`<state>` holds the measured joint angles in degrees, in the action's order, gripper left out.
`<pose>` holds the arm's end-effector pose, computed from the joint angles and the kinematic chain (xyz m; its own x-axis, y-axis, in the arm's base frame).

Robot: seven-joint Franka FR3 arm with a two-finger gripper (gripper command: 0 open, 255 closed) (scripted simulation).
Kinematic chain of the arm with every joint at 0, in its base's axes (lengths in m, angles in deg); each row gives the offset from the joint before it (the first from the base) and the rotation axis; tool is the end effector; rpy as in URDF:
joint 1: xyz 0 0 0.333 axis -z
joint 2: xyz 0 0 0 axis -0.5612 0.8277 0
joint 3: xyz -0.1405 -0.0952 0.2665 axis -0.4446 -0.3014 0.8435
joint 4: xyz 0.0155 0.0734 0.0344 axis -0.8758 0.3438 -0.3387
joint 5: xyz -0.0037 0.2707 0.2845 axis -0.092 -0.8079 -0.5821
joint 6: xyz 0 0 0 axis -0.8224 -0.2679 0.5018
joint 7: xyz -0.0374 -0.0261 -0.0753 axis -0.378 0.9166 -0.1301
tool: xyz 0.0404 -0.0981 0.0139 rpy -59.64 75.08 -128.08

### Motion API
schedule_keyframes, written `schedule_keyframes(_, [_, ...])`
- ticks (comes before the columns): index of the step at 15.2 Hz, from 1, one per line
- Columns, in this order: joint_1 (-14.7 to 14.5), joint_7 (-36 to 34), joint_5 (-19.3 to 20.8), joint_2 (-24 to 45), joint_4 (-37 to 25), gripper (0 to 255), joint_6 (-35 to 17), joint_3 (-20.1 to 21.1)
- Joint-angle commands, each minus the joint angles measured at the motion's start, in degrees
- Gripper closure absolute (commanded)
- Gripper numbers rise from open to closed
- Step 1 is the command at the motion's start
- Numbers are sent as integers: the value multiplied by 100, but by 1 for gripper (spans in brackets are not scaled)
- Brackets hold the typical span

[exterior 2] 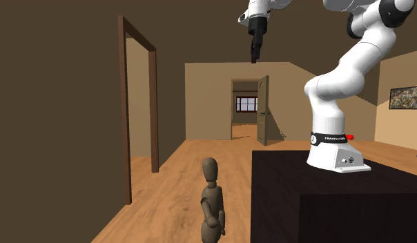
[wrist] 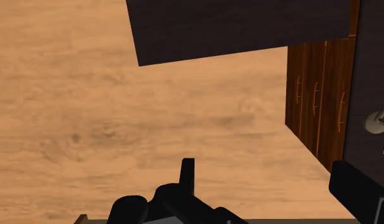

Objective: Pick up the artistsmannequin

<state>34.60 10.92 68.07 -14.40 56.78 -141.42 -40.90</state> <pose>0.2986 -0.0249 0.6023 0.9884 -0.1430 0.0511 -0.1462 -0.9871 0.0648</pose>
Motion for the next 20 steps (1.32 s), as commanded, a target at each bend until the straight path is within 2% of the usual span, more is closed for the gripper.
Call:
schedule_keyframes(1, [0, 0, 0, 0, 0, 0, 0, 0])
schedule_keyframes(10, [-582, 345, -275, 1055, 413, 0, -1559, 251])
schedule_keyframes(20, [-1174, 767, -507, 2576, 355, 0, -3135, 613])
